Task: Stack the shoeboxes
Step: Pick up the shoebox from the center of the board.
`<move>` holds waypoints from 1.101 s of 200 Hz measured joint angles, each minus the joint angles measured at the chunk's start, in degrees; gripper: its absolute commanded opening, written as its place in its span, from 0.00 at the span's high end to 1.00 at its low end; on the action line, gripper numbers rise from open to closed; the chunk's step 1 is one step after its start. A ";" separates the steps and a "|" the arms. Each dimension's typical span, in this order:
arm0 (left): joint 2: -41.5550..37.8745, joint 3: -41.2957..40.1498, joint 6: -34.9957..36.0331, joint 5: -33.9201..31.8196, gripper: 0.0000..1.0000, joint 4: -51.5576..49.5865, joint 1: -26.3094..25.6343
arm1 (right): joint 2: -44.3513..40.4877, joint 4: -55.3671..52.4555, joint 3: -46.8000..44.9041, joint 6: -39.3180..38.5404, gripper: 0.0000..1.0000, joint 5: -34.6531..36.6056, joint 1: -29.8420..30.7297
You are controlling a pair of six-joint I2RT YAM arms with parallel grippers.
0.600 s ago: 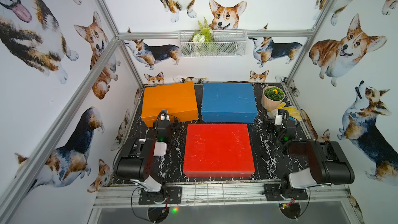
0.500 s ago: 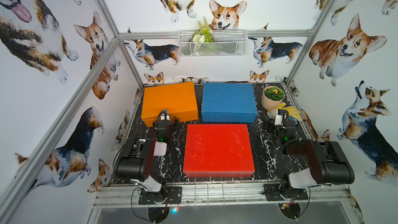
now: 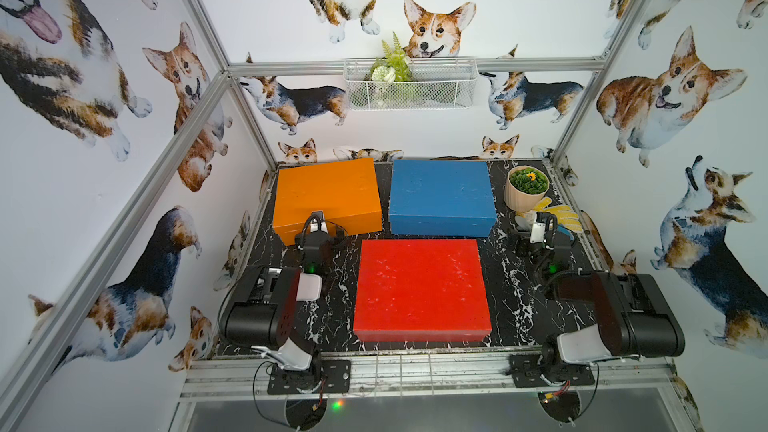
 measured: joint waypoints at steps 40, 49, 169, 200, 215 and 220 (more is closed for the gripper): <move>0.00 0.00 0.00 0.00 0.00 0.02 0.00 | 0.07 0.15 0.00 0.00 0.00 0.20 0.00; 0.00 0.00 0.00 0.00 0.00 0.02 0.00 | 0.13 0.15 0.00 0.00 0.00 0.20 0.00; 0.00 0.00 0.00 0.00 0.00 0.04 0.00 | 0.61 0.13 0.74 -0.02 0.00 0.17 0.09; 0.00 0.00 0.00 0.00 0.00 0.04 0.00 | -0.70 3.43 -2.95 0.24 0.00 2.49 0.15; 0.00 0.00 0.00 0.00 0.00 0.07 0.00 | -1.46 5.09 -5.62 1.86 0.00 7.26 0.28; 0.00 0.00 0.00 0.00 0.00 0.07 0.00 | -1.62 5.18 -5.79 2.14 0.00 8.52 0.24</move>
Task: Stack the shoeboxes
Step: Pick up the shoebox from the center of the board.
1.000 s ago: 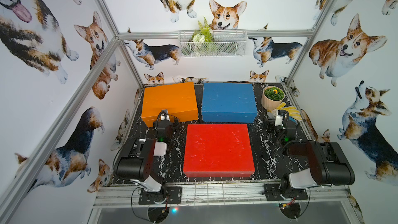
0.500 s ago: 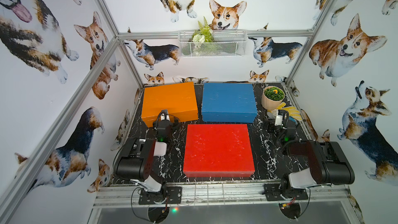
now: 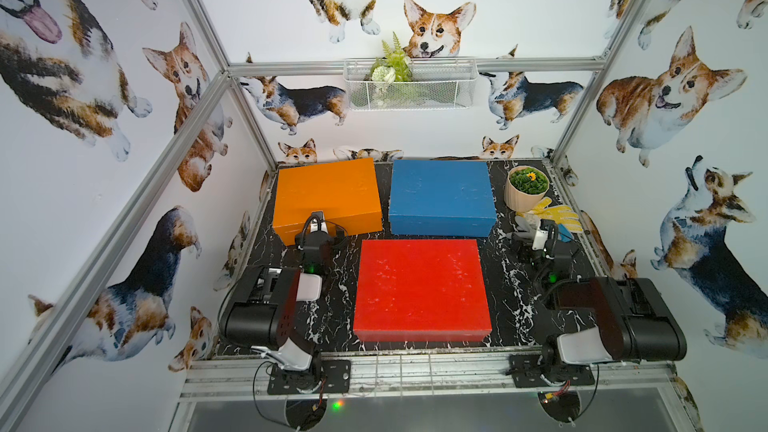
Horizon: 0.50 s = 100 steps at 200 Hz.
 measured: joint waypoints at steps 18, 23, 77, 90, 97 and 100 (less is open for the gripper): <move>0.00 0.00 0.00 -0.02 0.00 0.00 0.00 | 0.50 -0.42 2.27 -0.24 0.00 -0.20 0.44; 0.00 -0.02 0.00 0.00 0.00 0.00 0.00 | 0.90 -0.63 3.56 -1.22 0.00 -1.68 0.96; 0.00 -0.02 0.00 0.00 0.00 0.00 0.00 | 2.08 -1.31 4.72 -1.33 0.00 3.34 1.95; 0.00 -0.02 0.00 0.00 0.00 0.00 0.00 | 2.01 -1.90 5.79 -1.44 0.00 3.08 2.01; 0.00 -0.02 0.00 -0.02 0.00 0.00 0.00 | 1.97 -2.01 6.01 -1.55 0.00 2.71 1.99; 0.00 -0.02 0.00 0.00 0.00 0.00 0.00 | 1.97 -2.03 6.03 -1.53 0.00 2.75 1.99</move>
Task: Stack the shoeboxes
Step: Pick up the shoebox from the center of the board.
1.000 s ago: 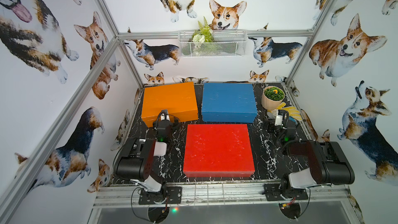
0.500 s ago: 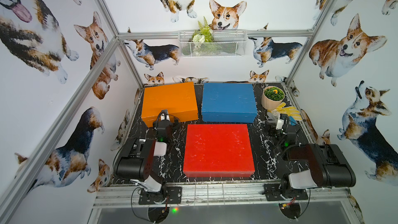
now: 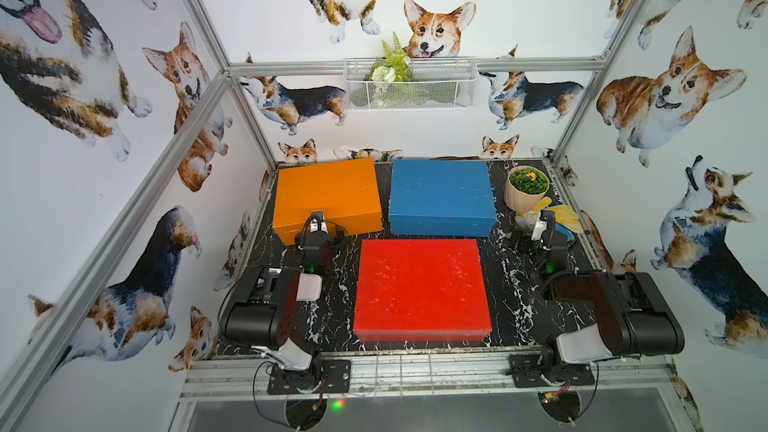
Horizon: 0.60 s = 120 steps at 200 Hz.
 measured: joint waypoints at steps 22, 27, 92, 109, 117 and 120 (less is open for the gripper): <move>0.00 0.00 0.00 0.00 0.00 0.00 0.00 | 0.15 -0.48 0.00 -0.07 0.00 -0.02 0.00; 0.00 0.00 0.00 0.00 0.00 0.00 0.00 | 0.17 -0.50 -0.02 -0.11 0.00 -0.07 0.00; 0.00 0.00 0.00 0.00 0.00 0.00 0.00 | 0.46 -1.01 0.00 -0.39 0.00 -0.85 0.02; 0.00 0.00 0.00 0.00 0.00 0.00 0.00 | 0.46 -1.01 -0.02 -0.39 0.00 -0.85 0.02; 0.00 0.00 0.00 0.00 0.00 0.00 0.00 | 0.46 -1.01 -0.02 -0.39 0.00 -0.85 0.02; 0.00 0.00 0.00 0.00 0.00 0.00 0.00 | 0.46 -1.01 -0.02 -0.39 0.00 -0.85 0.02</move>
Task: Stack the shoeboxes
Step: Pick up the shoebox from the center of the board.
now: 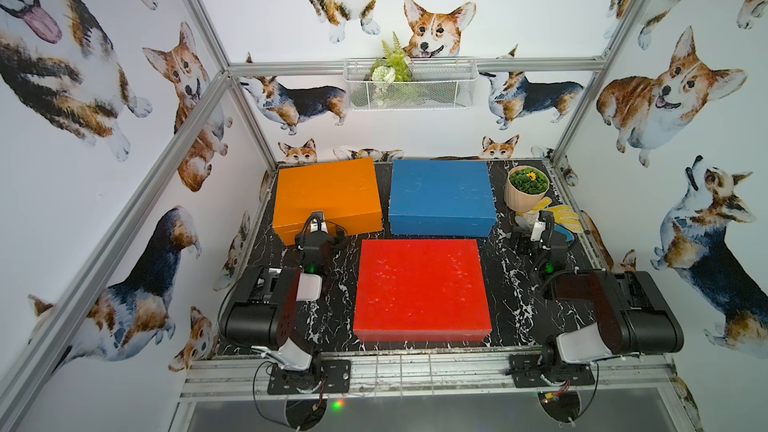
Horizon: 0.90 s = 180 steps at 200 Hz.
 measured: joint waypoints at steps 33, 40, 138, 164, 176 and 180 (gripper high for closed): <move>0.00 0.00 0.00 0.00 0.00 0.00 0.00 | 0.00 0.00 0.00 0.00 0.00 0.00 0.00; 0.00 0.00 0.00 0.00 0.00 0.00 0.00 | 0.00 0.00 0.00 0.00 0.00 0.00 0.00; 0.00 0.00 0.00 0.00 0.00 0.00 0.02 | 0.00 0.00 0.00 0.00 0.00 0.00 0.00; -0.46 -1.27 0.00 -1.01 0.00 1.42 -0.52 | -1.25 -0.46 -0.46 0.02 0.00 0.28 0.11; -1.77 -2.95 0.00 -1.86 0.00 2.54 -1.03 | -5.51 -3.63 -0.42 0.22 0.00 2.14 0.35; -2.05 -3.43 0.00 -2.01 0.00 3.26 -1.05 | -7.63 -5.53 -0.11 0.42 0.00 3.15 0.35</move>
